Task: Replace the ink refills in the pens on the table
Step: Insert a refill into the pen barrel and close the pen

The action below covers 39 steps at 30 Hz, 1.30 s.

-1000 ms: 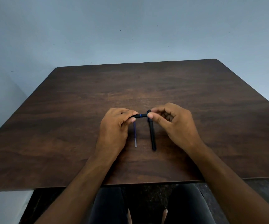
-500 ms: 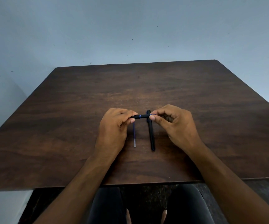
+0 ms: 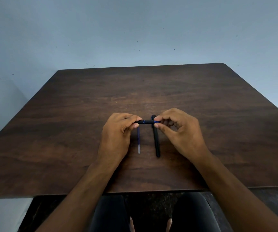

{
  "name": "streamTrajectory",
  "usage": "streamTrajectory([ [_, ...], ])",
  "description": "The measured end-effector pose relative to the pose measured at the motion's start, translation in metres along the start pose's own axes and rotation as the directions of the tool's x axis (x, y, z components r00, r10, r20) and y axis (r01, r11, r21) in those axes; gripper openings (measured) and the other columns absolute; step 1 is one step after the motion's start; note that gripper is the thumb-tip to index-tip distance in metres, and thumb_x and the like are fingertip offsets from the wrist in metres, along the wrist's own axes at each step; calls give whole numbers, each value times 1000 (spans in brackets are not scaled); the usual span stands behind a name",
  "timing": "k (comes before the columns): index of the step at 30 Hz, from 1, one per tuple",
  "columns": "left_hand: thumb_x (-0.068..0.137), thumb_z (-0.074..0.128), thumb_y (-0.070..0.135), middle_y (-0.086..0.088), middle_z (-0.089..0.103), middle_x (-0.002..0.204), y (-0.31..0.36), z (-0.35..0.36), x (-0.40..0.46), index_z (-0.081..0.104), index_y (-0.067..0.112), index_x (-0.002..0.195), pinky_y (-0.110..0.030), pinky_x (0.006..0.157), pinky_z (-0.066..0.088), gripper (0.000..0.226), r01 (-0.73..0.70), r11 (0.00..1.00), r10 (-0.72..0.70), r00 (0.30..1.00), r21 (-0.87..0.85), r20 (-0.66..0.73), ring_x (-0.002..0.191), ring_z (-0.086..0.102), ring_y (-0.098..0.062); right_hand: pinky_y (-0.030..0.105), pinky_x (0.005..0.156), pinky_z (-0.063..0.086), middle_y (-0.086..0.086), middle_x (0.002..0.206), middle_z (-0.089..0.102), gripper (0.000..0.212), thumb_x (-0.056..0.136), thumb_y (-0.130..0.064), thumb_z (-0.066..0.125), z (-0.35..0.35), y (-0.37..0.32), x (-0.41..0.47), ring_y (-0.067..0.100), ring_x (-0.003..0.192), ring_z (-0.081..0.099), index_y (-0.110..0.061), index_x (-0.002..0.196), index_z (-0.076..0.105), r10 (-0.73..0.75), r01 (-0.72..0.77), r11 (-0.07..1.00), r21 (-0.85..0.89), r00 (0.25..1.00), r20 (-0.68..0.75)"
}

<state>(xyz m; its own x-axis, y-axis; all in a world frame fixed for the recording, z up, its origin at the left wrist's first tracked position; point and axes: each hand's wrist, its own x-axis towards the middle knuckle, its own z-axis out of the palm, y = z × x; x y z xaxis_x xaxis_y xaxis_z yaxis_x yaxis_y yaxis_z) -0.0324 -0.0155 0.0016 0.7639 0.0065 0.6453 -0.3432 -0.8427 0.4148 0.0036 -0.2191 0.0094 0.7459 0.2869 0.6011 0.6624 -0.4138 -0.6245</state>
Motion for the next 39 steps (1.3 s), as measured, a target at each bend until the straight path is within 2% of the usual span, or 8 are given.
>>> streamTrajectory([
  [4, 88, 70, 12, 5, 72, 99, 0, -1, 0, 76, 19, 105, -9, 83, 36, 19, -1, 1000, 1, 1000, 0, 7, 96, 54, -8, 20, 73, 54, -11, 90, 70, 15, 87, -27, 76, 1, 4, 0, 4, 82, 65, -19, 98, 78, 11, -11, 1000, -27, 1000, -5],
  [9, 88, 69, 12, 5, 72, 100, 1, -1, -1, 75, 19, 106, -1, 87, 32, 20, 0, 1000, 0, 1000, 5, 10, 97, 55, -8, 34, 65, 56, -8, 81, 67, 19, 92, -40, 65, 2, 5, 1, 7, 73, 63, -24, 89, 74, 31, -28, 996, -89, 999, 31],
  [12, 89, 69, 11, 7, 71, 100, 0, -1, -2, 75, 19, 106, -2, 88, 32, 20, 4, 1000, -4, 1000, -10, 0, 97, 54, -6, 33, 66, 56, -9, 82, 67, 15, 92, -44, 66, 1, 4, 1, 7, 74, 63, -30, 90, 71, 18, -17, 997, -69, 1000, 16],
  [15, 88, 69, 10, 8, 70, 100, -1, -2, -2, 75, 20, 107, -1, 88, 31, 21, 13, 1000, -13, 1000, -4, 1, 97, 49, 0, 26, 73, 58, -7, 93, 70, 29, 83, -35, 78, 0, 1, -2, 10, 81, 66, -21, 109, 74, 38, -38, 999, 4, 999, 33],
  [19, 87, 70, 10, 7, 71, 100, -1, -1, -2, 75, 20, 108, -1, 87, 33, 23, 29, 1000, -29, 999, -11, 18, 98, 49, 0, 30, 74, 59, -7, 93, 72, 20, 82, -17, 83, 1, 1, -1, 10, 82, 69, -19, 101, 77, 0, 0, 1000, -22, 1000, 8],
  [30, 88, 71, 9, 6, 72, 100, 1, -2, -2, 76, 18, 107, -6, 87, 35, 22, 8, 1000, -8, 1000, -20, 1, 97, 58, -11, 25, 67, 57, -13, 83, 69, 26, 83, -45, 71, 2, 1, -1, 5, 75, 65, -24, 96, 78, 39, -37, 998, -53, 999, 23],
  [35, 88, 70, 9, 5, 71, 99, 0, -1, -3, 76, 18, 106, -6, 86, 36, 22, 12, 1000, -13, 1000, -25, -10, 96, 58, -12, 22, 75, 58, -7, 95, 71, 27, 81, -23, 81, 1, 0, -3, 9, 83, 67, -17, 106, 75, -2, 2, 1000, -19, 1000, 3],
  [39, 88, 70, 9, 6, 71, 98, 0, -1, -3, 76, 19, 106, -14, 84, 40, 22, 4, 1000, -4, 1000, -16, -10, 96, 58, -13, 22, 74, 56, -7, 94, 72, 17, 84, -23, 79, 2, 0, -2, 7, 83, 67, -16, 99, 78, -24, 23, 999, -35, 999, -24],
])
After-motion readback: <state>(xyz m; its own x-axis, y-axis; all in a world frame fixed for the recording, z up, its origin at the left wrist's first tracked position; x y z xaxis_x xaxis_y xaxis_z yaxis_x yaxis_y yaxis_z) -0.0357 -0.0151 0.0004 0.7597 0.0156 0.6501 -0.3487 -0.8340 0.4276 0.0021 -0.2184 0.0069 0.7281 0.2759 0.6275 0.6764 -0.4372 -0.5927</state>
